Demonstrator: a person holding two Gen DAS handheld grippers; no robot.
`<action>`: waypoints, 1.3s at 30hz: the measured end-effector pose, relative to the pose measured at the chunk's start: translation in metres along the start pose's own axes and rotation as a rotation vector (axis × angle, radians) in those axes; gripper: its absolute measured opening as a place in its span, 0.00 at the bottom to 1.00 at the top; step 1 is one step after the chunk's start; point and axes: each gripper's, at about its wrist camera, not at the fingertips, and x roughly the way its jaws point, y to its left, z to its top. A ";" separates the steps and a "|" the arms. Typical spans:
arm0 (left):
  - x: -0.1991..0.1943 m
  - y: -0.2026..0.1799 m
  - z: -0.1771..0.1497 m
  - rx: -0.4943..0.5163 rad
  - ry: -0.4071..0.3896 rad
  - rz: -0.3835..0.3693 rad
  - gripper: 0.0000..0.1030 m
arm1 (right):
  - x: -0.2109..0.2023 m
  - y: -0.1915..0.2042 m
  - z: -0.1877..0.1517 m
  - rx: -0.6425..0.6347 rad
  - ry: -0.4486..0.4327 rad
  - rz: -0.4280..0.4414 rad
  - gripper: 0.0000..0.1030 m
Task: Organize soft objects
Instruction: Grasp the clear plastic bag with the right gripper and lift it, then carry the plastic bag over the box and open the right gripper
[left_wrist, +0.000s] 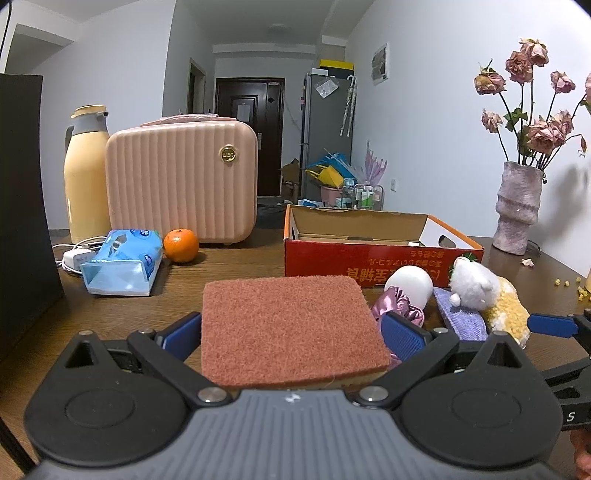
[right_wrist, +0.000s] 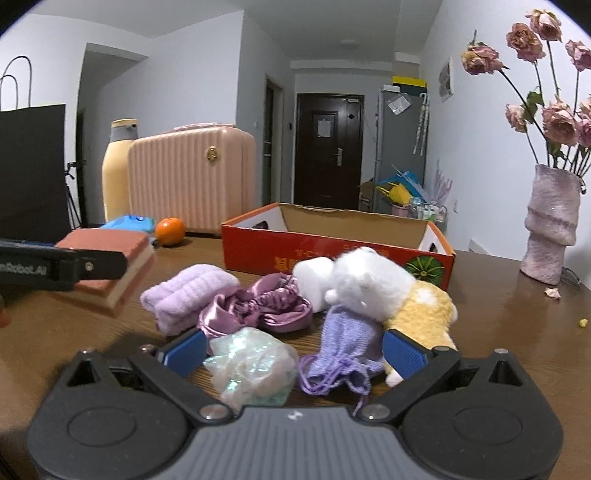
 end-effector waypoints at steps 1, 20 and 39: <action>0.000 0.000 0.000 0.002 0.000 -0.002 1.00 | 0.001 0.001 0.000 -0.005 0.003 0.007 0.98; 0.064 -0.019 0.060 -0.016 -0.017 -0.068 1.00 | 0.022 -0.023 0.025 0.090 -0.032 0.156 0.29; 0.178 -0.068 0.117 -0.029 0.030 -0.083 1.00 | 0.071 -0.140 0.091 0.247 -0.288 -0.044 0.30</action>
